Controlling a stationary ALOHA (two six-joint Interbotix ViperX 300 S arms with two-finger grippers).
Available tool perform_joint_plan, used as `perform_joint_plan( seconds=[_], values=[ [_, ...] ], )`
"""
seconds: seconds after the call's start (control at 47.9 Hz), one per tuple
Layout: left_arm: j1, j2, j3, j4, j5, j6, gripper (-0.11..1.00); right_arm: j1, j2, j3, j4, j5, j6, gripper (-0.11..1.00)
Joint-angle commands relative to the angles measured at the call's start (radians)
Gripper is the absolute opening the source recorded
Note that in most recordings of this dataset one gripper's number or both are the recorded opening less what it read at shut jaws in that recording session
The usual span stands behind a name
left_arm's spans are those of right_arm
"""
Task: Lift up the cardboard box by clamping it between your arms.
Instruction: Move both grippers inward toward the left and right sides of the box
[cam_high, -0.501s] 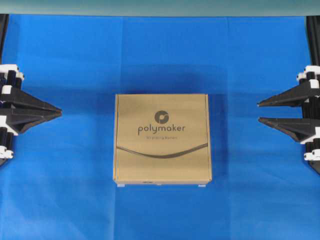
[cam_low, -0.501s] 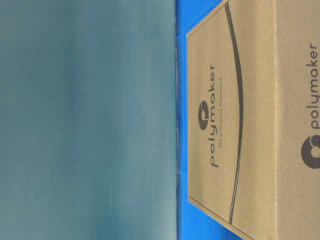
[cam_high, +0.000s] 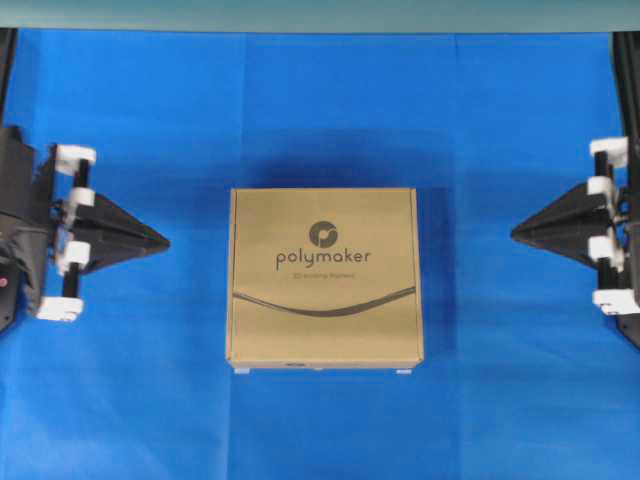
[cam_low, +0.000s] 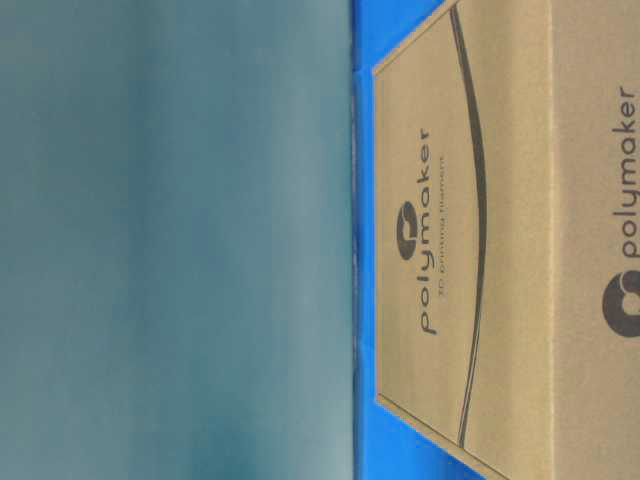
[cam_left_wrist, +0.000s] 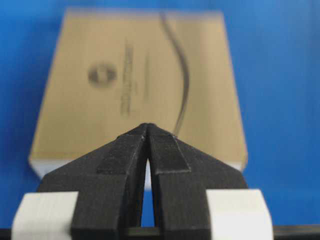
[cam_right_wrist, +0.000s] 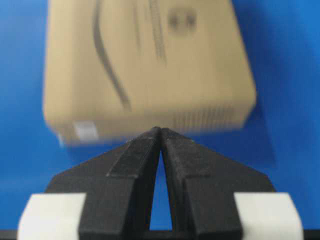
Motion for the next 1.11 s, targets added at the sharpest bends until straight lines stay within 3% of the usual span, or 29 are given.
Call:
perform_joint_plan(
  seconds=[0.0,0.23,0.376,0.438,0.542,0.647,0.751,1.085],
  values=[
    [0.002,0.038,-0.038,0.003,0.052,0.005,0.00,-0.003,0.040,-0.025,-0.005,0.058,0.003,-0.02],
    [0.006,0.135,-0.072,0.005,0.146,0.011,0.00,-0.003,0.163,-0.032,-0.014,0.155,0.000,0.07],
    [0.006,0.192,-0.086,0.005,0.156,0.011,0.02,-0.003,0.235,-0.046,-0.018,0.164,-0.011,0.32],
    [0.008,0.210,-0.091,0.005,0.158,0.011,0.13,-0.003,0.268,-0.046,-0.018,0.164,-0.017,0.49],
    [0.015,0.249,-0.092,0.005,0.160,0.003,0.42,-0.002,0.311,-0.046,-0.018,0.156,-0.021,0.80],
    [0.023,0.296,-0.100,0.005,0.161,-0.009,0.73,-0.002,0.348,-0.046,-0.025,0.143,-0.023,0.98],
    [0.028,0.337,-0.107,0.005,0.164,-0.002,0.89,-0.002,0.385,-0.040,-0.029,0.114,-0.023,0.98],
    [0.044,0.463,-0.133,0.005,0.164,0.012,0.88,-0.008,0.534,-0.015,-0.032,-0.061,-0.023,0.98]
  ],
)
